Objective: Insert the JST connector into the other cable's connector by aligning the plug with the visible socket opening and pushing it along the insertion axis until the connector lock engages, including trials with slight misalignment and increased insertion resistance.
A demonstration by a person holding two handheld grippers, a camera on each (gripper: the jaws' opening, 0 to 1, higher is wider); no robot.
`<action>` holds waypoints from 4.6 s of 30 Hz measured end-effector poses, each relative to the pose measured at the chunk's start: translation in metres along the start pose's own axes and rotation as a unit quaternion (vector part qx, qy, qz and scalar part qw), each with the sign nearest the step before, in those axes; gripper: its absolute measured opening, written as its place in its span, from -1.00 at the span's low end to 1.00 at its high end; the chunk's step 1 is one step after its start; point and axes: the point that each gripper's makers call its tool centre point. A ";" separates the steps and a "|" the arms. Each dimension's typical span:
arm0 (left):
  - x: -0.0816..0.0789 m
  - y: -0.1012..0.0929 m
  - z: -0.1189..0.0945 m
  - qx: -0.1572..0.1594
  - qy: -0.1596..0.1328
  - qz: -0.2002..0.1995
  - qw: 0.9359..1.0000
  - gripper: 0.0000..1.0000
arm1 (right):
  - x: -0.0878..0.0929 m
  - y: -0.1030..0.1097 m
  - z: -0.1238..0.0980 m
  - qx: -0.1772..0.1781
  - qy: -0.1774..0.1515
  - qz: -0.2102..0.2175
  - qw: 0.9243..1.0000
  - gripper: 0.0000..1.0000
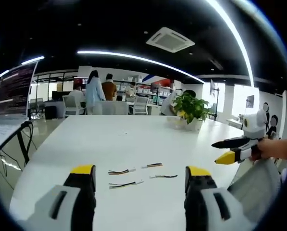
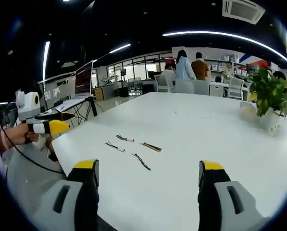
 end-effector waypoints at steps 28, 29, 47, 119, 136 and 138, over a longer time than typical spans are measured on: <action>0.015 -0.009 0.003 0.022 0.037 0.017 0.999 0.41 | 0.006 -0.002 0.001 0.010 0.014 -0.025 1.000 0.62; 0.016 -0.009 0.003 0.022 0.037 0.017 0.999 0.41 | 0.007 -0.002 0.001 0.009 0.015 -0.025 1.000 0.62; 0.022 -0.022 0.008 0.050 0.061 0.046 0.996 0.38 | 0.007 0.002 0.002 0.006 0.025 -0.044 0.999 0.51; 0.018 0.003 0.067 0.078 0.084 0.021 0.993 0.28 | -0.006 -0.011 0.069 -0.056 0.056 -0.058 0.995 0.35; 0.020 0.013 0.084 0.084 0.088 0.015 0.992 0.26 | -0.009 -0.010 0.093 -0.073 0.065 -0.071 0.993 0.34; 0.021 0.016 0.085 0.082 0.088 0.018 0.993 0.26 | -0.010 -0.010 0.096 -0.073 0.067 -0.072 0.993 0.35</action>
Point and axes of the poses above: the point that each gripper's makers call its tool centre point, and the gripper's own axes: z roughly forward along the fingers, y roughly to its left, x roughly out of its underside, and after that the axes turned 5 degrees about z, right-handed
